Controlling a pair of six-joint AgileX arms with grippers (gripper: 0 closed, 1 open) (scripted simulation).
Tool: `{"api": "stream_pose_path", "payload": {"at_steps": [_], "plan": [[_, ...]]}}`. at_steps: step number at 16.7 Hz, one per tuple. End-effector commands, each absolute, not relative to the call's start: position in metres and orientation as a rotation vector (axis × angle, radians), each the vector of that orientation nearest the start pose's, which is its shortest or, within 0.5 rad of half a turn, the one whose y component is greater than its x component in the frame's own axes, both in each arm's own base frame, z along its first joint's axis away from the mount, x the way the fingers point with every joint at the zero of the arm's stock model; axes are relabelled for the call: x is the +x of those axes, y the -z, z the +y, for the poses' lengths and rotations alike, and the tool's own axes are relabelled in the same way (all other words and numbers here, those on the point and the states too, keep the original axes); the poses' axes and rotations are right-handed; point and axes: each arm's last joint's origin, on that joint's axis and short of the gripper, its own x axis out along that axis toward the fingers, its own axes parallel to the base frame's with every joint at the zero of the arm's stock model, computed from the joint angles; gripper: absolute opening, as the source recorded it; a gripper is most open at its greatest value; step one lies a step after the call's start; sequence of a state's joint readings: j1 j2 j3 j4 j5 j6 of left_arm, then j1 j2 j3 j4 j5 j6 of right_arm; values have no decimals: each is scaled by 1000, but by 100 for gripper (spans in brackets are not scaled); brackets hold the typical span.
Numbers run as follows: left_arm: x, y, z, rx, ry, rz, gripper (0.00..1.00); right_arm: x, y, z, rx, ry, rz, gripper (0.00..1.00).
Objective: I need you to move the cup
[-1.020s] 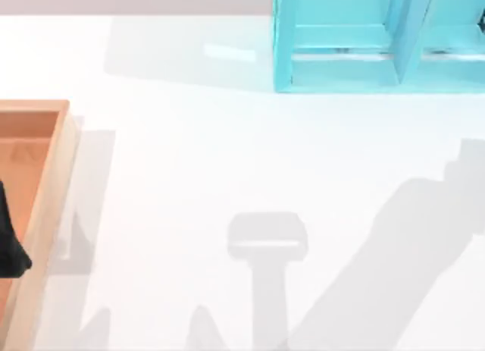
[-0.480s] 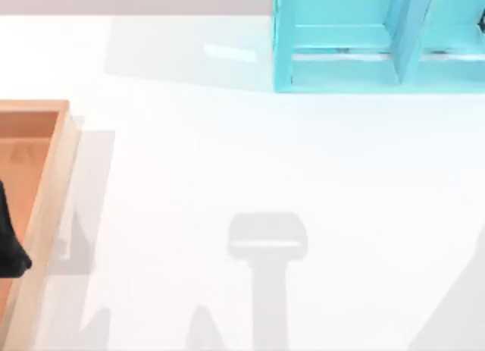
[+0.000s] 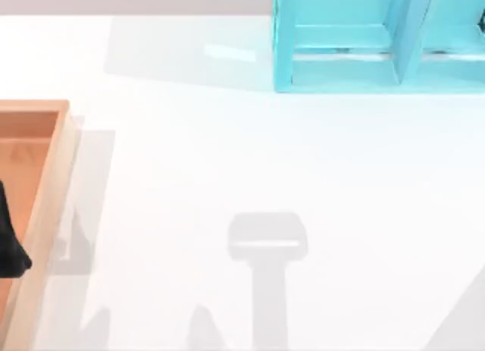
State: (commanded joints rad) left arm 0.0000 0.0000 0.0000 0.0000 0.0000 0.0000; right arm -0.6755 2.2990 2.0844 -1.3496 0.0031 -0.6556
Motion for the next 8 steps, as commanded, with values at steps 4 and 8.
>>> {"api": "stream_pose_path", "payload": {"at_steps": [4,8], "plan": [[106,-160,-1,0,0,0,100,360,-173,-276,2,7,1564,0],[106,-160,-1,0,0,0,100,357,-144,-273,8,7,1570,0]]}}
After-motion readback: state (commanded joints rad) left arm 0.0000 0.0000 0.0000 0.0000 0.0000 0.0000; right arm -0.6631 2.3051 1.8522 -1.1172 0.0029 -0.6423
